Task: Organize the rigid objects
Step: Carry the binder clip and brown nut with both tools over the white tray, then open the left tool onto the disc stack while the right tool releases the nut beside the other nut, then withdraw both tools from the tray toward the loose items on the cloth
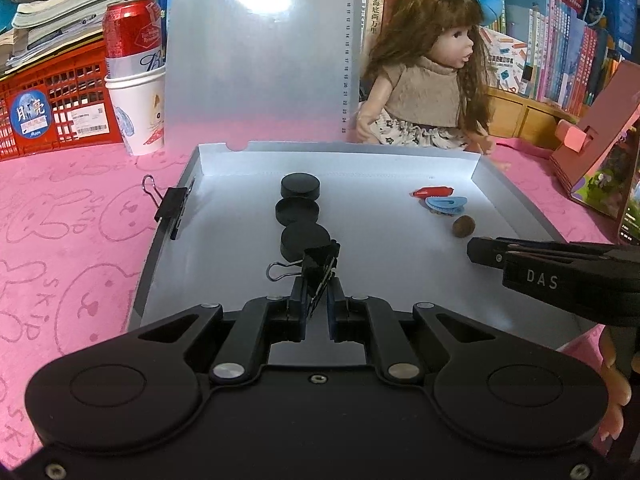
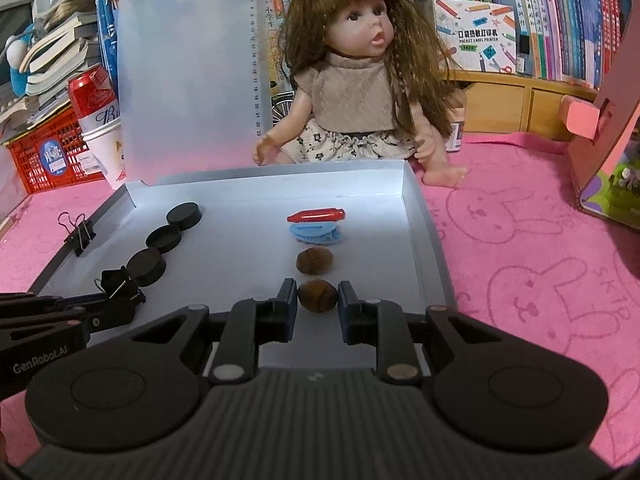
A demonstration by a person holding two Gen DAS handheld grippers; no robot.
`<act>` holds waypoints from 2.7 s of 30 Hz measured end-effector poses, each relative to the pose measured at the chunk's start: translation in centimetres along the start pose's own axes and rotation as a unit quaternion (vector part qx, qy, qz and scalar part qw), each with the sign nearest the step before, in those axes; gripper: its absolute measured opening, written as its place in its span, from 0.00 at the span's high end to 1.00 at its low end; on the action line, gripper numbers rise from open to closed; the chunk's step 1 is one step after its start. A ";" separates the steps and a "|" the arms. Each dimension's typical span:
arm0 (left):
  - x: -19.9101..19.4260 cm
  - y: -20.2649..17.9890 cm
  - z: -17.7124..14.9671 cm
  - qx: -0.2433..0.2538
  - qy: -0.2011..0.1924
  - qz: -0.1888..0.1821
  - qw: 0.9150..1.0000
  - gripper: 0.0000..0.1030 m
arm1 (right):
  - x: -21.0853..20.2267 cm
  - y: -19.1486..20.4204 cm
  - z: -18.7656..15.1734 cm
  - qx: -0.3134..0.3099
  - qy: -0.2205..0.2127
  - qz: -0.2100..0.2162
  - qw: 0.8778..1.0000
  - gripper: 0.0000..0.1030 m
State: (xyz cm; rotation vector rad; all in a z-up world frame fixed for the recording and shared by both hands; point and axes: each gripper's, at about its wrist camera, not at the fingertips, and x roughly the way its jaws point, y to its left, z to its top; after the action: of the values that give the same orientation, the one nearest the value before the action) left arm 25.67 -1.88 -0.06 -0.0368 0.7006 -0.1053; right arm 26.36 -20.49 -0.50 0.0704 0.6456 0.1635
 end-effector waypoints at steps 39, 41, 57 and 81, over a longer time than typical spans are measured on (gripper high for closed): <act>-4.2 0.0 -0.6 0.010 -0.031 -0.006 0.999 0.57 | -4.0 1.4 -0.1 -0.028 -0.039 0.005 0.999 0.32; -4.9 0.2 -0.9 0.007 -0.033 -0.010 0.999 0.55 | -4.6 1.6 -0.2 -0.034 -0.043 0.006 0.998 0.30; -8.9 1.0 -3.3 0.002 -0.041 -0.032 0.999 0.51 | -9.5 3.1 -1.9 -0.069 -0.063 0.019 0.995 0.20; -13.8 1.9 -9.0 0.016 -0.029 -0.026 0.999 0.48 | -14.4 3.3 -6.9 -0.091 -0.062 0.036 0.993 0.15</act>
State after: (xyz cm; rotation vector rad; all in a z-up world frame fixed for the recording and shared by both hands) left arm 9.54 1.51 1.74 -0.0269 0.6404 -0.1650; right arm 10.44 -19.66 2.95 -0.0714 0.5016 0.2857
